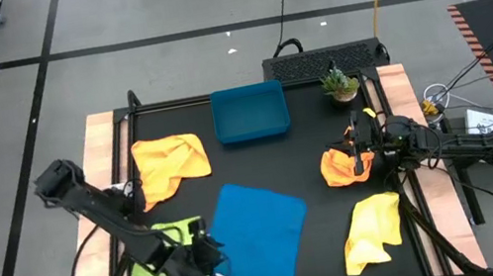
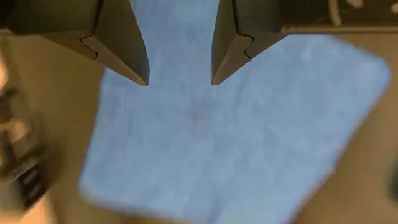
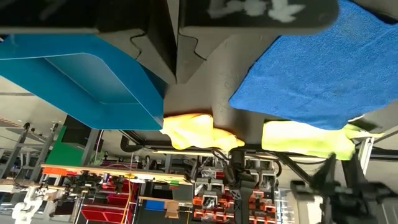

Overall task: Fold microfiber towels
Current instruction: Fold the blue microfiber cloth

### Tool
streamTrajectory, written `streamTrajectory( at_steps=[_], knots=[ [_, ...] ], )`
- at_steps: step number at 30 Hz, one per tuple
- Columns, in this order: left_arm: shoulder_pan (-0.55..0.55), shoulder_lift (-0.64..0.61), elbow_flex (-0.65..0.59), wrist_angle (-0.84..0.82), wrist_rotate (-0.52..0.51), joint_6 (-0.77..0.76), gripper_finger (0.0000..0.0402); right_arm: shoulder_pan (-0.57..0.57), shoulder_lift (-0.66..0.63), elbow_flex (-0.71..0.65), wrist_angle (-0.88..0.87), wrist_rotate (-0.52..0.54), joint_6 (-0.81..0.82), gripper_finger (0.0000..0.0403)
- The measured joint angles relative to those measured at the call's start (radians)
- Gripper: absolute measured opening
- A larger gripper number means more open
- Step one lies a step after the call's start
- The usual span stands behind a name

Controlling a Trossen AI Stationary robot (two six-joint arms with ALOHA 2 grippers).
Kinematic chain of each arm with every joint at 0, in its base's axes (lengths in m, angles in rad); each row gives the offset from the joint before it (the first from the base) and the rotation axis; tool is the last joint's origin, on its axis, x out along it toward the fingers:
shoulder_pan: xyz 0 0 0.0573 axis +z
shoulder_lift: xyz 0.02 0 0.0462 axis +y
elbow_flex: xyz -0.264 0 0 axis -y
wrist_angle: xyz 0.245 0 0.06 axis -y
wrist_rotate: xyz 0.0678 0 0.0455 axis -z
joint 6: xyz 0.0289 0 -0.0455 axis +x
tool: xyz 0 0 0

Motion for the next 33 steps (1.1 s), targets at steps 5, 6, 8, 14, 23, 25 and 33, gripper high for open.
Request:
streamTrajectory(
  at_steps=[5, 6, 8, 14, 23, 25, 33],
  knots=[
    [0.009, 0.143, 0.159, -0.191, 0.062, -0.003, 0.0172, 0.0, 0.0, 0.0, 0.0, 0.0, 0.0, 0.0],
    [0.009, 0.17, 0.19, -0.25, 0.071, -0.005, 0.0172, 0.0, 0.0, 0.0, 0.0, 0.0, 0.0, 0.0],
    [0.008, 0.212, 0.243, -0.333, 0.09, -0.021, 0.0172, 0.0, 0.0, 0.0, 0.0, 0.0, 0.0, 0.0],
    [0.005, 0.25, 0.299, -0.352, 0.183, -0.078, 0.0172, 0.0, 0.0, 0.0, 0.0, 0.0, 0.0, 0.0],
    [-0.033, 0.25, 0.27, -0.378, 0.222, -0.135, 0.0172, 0.0, 0.0, 0.0, 0.0, 0.0, 0.0, 0.0],
    [-0.046, 0.25, 0.27, -0.376, 0.221, -0.136, 0.0172, 0.0, 0.0, 0.0, 0.0, 0.0, 0.0, 0.0],
    [-0.073, 0.304, 0.269, -0.376, 0.223, -0.142, 0.0172, 0.0, 0.0, 0.0, 0.0, 0.0, 0.0, 0.0]
  ],
)
